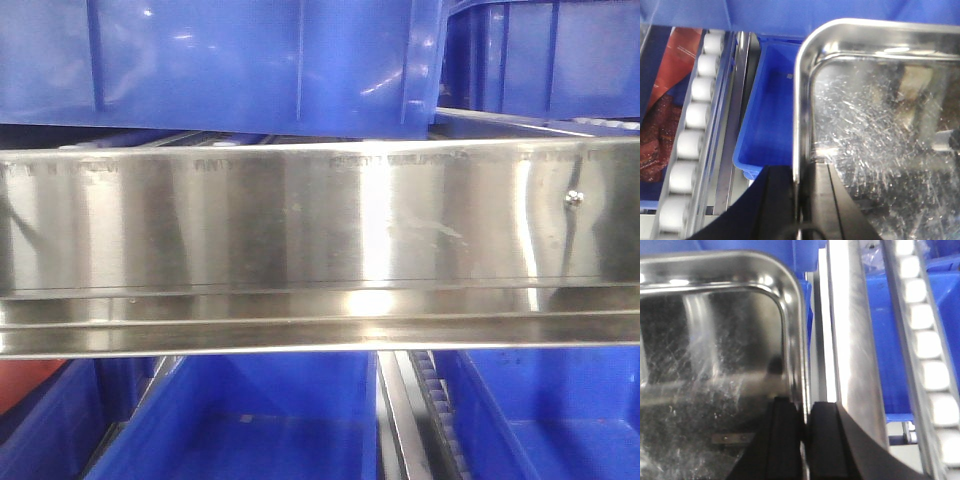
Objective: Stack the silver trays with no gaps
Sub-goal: 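Lift the silver tray with both grippers and pull it off the shelf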
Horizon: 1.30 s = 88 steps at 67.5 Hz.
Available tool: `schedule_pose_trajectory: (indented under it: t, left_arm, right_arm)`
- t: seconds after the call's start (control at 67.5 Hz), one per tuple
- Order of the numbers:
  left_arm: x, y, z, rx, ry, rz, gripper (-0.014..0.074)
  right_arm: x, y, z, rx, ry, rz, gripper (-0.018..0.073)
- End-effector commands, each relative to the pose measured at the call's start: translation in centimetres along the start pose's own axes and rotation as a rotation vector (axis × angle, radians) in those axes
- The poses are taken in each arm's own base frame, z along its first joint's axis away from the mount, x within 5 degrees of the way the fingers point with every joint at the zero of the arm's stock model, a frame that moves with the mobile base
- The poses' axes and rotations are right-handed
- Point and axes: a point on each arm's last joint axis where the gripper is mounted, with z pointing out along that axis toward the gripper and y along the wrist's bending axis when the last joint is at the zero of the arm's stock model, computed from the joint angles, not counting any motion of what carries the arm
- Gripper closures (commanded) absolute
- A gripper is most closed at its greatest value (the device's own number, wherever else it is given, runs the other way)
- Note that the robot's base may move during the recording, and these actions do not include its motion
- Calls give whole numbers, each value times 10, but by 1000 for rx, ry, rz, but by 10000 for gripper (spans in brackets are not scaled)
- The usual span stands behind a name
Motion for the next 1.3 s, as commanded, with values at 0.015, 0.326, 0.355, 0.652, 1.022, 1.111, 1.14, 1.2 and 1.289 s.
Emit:
schedule_pose_trajectory:
  t: [0.015, 0.326, 0.355, 0.652, 1.022, 1.111, 1.14, 1.2, 1.289]
  left_arm:
    - [16, -10, -11, 90, -28, -18, 602]
    - [28, -7, -12, 88, -30, -20, 602]
    - [28, -7, -12, 88, -30, -20, 602]
    - [27, -8, -13, 92, -37, -19, 602]
    - [25, -7, -13, 79, -61, -6, 602]
    - [25, -7, -13, 79, -61, -6, 602]
    - [25, -7, -13, 81, -62, -6, 602]
    - [25, -7, -13, 83, -63, -6, 602]
    - [24, -6, -13, 76, -76, -1, 602]
  right_arm:
    - [5, 2, -16, -70, -74, 5, 583]
    - [13, -5, -16, -67, -75, -3, 583]
    - [14, -4, -15, -70, -76, -5, 583]
    - [18, -4, -9, -66, -68, -15, 583]
    - [16, -2, -9, -86, -82, -15, 583]
    - [16, -2, -9, -92, -87, -16, 583]
    - [16, -1, -9, -95, -89, -16, 583]
    - [15, -1, -9, -101, -94, -16, 583]
    - [14, 1, -9, -117, -106, -16, 583]
